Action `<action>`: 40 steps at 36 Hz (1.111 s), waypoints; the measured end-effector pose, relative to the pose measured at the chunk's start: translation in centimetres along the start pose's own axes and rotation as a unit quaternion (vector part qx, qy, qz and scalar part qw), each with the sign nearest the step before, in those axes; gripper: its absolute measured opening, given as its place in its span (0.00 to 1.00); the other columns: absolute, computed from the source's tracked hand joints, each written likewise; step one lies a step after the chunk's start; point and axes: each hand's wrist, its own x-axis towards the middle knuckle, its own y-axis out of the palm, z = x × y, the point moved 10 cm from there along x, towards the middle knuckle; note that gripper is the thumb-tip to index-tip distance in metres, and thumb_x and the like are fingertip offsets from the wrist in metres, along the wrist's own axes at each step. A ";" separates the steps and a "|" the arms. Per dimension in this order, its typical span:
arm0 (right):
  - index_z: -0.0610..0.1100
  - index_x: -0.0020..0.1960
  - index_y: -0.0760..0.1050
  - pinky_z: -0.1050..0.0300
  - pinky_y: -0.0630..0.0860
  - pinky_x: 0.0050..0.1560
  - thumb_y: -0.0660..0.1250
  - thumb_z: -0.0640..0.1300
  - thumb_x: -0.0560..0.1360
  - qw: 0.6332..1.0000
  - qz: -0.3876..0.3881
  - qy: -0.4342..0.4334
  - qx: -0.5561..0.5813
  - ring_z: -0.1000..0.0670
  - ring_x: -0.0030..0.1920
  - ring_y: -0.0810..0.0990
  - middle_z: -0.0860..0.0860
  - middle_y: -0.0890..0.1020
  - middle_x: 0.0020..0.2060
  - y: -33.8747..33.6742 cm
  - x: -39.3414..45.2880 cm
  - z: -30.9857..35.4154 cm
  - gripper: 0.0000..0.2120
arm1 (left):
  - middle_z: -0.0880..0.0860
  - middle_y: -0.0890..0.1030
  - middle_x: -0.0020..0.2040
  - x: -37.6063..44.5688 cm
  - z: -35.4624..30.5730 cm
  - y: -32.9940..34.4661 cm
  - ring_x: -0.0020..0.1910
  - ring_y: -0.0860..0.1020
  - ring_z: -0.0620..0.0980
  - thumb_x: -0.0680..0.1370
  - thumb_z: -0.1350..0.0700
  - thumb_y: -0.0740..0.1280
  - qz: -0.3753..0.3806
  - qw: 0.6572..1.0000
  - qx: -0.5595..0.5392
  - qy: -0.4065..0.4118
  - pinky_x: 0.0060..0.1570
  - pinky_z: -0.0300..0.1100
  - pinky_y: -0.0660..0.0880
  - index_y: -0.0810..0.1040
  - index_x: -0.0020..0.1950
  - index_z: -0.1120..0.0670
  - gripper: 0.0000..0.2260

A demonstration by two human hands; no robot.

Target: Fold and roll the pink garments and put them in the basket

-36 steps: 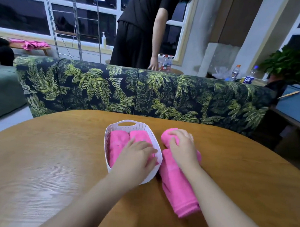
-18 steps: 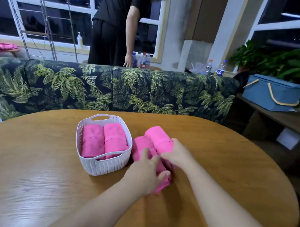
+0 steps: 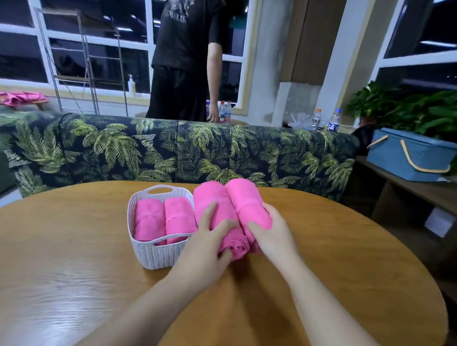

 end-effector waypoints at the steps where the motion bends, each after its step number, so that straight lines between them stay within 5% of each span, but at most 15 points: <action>1: 0.51 0.70 0.68 0.56 0.73 0.54 0.68 0.45 0.72 1.000 -0.001 -0.012 0.020 0.50 0.55 0.77 0.53 0.77 0.58 0.4 0.2 1.2 0.27 | 0.51 0.46 0.78 0.1 0.2 -1.4 0.70 0.68 0.55 0.73 0.60 0.66 -0.016 1.000 0.000 0.007 0.57 0.42 0.68 0.70 0.65 0.43 0.23; 5: 0.51 0.72 0.66 0.52 0.73 0.61 0.68 0.45 0.73 0.997 -0.006 -0.054 0.056 0.49 0.60 0.75 0.52 0.76 0.62 2.6 1.2 5.4 0.28 | 0.50 0.47 0.78 0.2 2.2 -6.0 0.73 0.62 0.52 0.72 0.59 0.66 -0.065 0.997 0.009 0.029 0.56 0.40 0.66 0.72 0.64 0.45 0.22; 9: 0.54 0.73 0.63 0.49 0.72 0.64 0.67 0.49 0.73 0.995 0.019 -0.066 0.068 0.48 0.63 0.74 0.53 0.74 0.67 6.1 2.4 8.0 0.30 | 0.51 0.46 0.78 0.4 5.8 -8.7 0.73 0.56 0.46 0.71 0.62 0.67 -0.089 0.996 0.003 0.007 0.62 0.39 0.61 0.65 0.59 0.33 0.27; 14: 0.57 0.74 0.61 0.52 0.68 0.65 0.66 0.59 0.73 0.989 0.099 -0.076 -0.080 0.44 0.66 0.71 0.46 0.73 0.66 12.2 2.9 8.9 0.31 | 0.44 0.45 0.78 0.1 13.4 -7.1 0.77 0.50 0.51 0.64 0.40 0.57 0.029 0.987 0.048 -0.153 0.71 0.63 0.52 0.62 0.58 0.26 0.23; 17: 0.54 0.73 0.63 0.52 0.66 0.65 0.66 0.62 0.72 0.977 0.118 -0.076 -0.162 0.42 0.65 0.70 0.44 0.74 0.64 13.6 3.2 9.3 0.33 | 0.44 0.48 0.79 0.3 15.2 -6.8 0.77 0.41 0.54 0.57 0.28 0.49 0.057 0.978 0.054 -0.194 0.72 0.63 0.43 0.65 0.67 0.34 0.38; 19: 0.54 0.71 0.65 0.53 0.69 0.63 0.67 0.62 0.72 0.977 0.115 -0.071 -0.164 0.43 0.64 0.72 0.45 0.75 0.63 13.4 3.7 9.7 0.31 | 0.48 0.50 0.78 1.0 15.2 -7.0 0.77 0.43 0.54 0.56 0.26 0.50 0.047 0.979 0.034 -0.195 0.73 0.59 0.45 0.67 0.66 0.38 0.40; 25: 0.53 0.67 0.64 0.54 0.70 0.55 0.66 0.57 0.72 0.976 0.157 -0.035 -0.145 0.42 0.61 0.74 0.45 0.76 0.62 13.6 2.9 9.6 0.26 | 0.54 0.61 0.72 1.2 15.8 -8.4 0.73 0.58 0.49 0.58 0.33 0.60 -0.017 0.983 -0.076 -0.166 0.70 0.44 0.57 0.70 0.46 0.30 0.17; 28: 0.52 0.69 0.62 0.54 0.68 0.57 0.65 0.57 0.73 0.973 0.186 -0.021 -0.135 0.43 0.63 0.72 0.45 0.74 0.63 14.0 2.2 9.3 0.28 | 0.49 0.61 0.67 1.0 16.0 -9.3 0.68 0.61 0.43 0.57 0.37 0.60 -0.017 0.984 -0.094 -0.152 0.62 0.36 0.58 0.68 0.46 0.25 0.17; 33: 0.50 0.75 0.57 0.55 0.70 0.60 0.64 0.58 0.73 0.955 0.252 0.034 -0.156 0.44 0.64 0.73 0.45 0.72 0.67 14.1 2.6 9.4 0.34 | 0.48 0.61 0.65 1.2 16.4 -9.3 0.64 0.61 0.42 0.58 0.36 0.60 0.011 0.984 -0.088 -0.156 0.63 0.38 0.59 0.71 0.46 0.31 0.17; 36: 0.41 0.75 0.56 0.54 0.67 0.64 0.64 0.54 0.74 0.955 0.240 0.041 -0.167 0.43 0.69 0.67 0.42 0.65 0.71 14.3 3.6 10.5 0.36 | 0.52 0.65 0.66 1.6 16.4 -9.9 0.67 0.64 0.47 0.68 0.39 0.64 -0.005 0.980 -0.095 -0.173 0.66 0.40 0.59 0.74 0.42 0.41 0.09; 38: 0.37 0.77 0.51 0.55 0.64 0.66 0.64 0.53 0.75 0.960 0.222 0.035 -0.167 0.43 0.71 0.64 0.41 0.59 0.73 15.2 3.5 11.3 0.39 | 0.54 0.66 0.68 2.0 16.3 -10.3 0.70 0.63 0.51 0.73 0.44 0.64 -0.022 0.983 -0.070 -0.168 0.68 0.41 0.57 0.75 0.46 0.43 0.06; 40: 0.38 0.77 0.49 0.54 0.65 0.67 0.67 0.56 0.73 0.958 0.208 0.019 -0.195 0.42 0.72 0.64 0.41 0.57 0.75 16.3 3.3 11.6 0.43 | 0.55 0.61 0.73 2.4 16.4 -10.1 0.75 0.57 0.51 0.77 0.49 0.64 -0.012 0.985 -0.053 -0.163 0.72 0.45 0.55 0.74 0.61 0.47 0.13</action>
